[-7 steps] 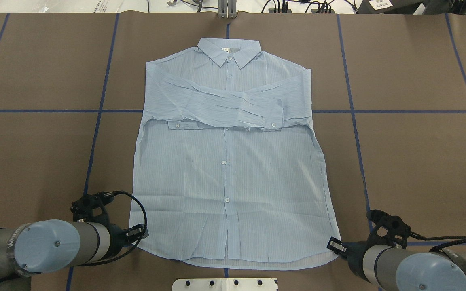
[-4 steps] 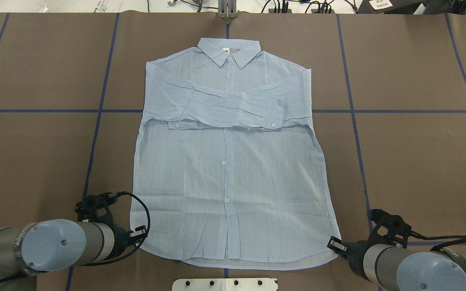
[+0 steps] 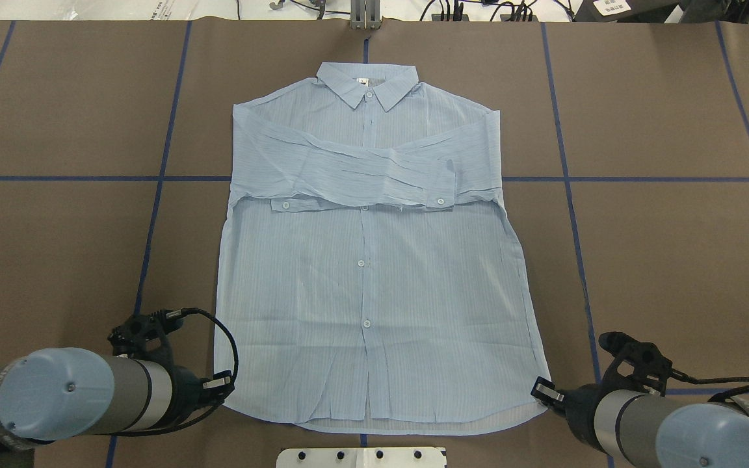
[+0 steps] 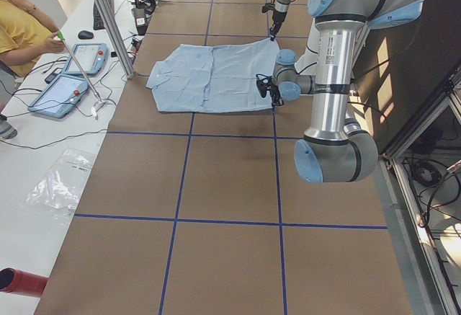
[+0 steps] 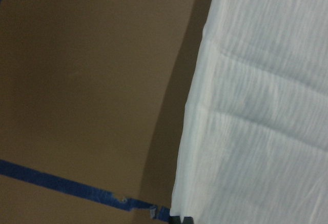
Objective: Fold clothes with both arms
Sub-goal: 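Grasp both hem corners nearest the robot with both grippers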
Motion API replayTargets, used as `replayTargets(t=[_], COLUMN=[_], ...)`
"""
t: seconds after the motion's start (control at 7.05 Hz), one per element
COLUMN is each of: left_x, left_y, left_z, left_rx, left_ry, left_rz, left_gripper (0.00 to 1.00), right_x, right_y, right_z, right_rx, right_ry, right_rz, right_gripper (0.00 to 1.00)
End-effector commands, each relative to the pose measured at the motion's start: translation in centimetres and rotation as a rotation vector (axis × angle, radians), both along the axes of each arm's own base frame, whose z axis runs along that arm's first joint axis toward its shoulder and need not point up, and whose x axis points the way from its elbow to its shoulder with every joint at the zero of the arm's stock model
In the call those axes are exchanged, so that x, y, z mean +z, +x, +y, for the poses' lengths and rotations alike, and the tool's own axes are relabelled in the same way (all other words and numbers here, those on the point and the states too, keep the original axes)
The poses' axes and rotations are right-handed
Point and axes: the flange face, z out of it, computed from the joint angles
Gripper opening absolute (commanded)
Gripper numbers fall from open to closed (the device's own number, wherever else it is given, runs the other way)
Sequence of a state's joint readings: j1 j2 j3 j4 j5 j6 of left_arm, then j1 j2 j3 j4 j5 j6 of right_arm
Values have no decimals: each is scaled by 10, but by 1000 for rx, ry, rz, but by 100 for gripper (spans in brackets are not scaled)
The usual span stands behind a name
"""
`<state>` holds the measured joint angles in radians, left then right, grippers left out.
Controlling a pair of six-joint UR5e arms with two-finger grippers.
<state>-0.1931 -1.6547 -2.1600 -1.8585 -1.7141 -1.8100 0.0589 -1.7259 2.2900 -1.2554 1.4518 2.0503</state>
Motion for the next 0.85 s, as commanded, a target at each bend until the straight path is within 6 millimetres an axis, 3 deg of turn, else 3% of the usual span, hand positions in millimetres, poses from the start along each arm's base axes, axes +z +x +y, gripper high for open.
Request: replayTargets(t=[0.0, 0.14, 0.43, 0.57, 0.71], left_x=[-44, -58, -66, -72, -72], left_y=[-44, -55, -82, -92, -85], left_z=[4, -11, -65, -105, -144], left_rx=[-27, -63, -128, -152, -163], left_ry=[-40, -31, 18, 120, 109], left_rz=[83, 116, 133, 125, 86], left_gripper=[0, 0, 0, 0, 0], right_x=[-20, -30, -44, -45, -53], right_y=[27, 35, 50, 53, 54], right_z=[-6, -18, -60, -80, -114], right_rx=[39, 104, 212, 254, 253], right_ry=[7, 44, 59, 64, 76], right_rz=[-39, -58, -89, -91, -64], right_gripper=[0, 0, 0, 0, 0])
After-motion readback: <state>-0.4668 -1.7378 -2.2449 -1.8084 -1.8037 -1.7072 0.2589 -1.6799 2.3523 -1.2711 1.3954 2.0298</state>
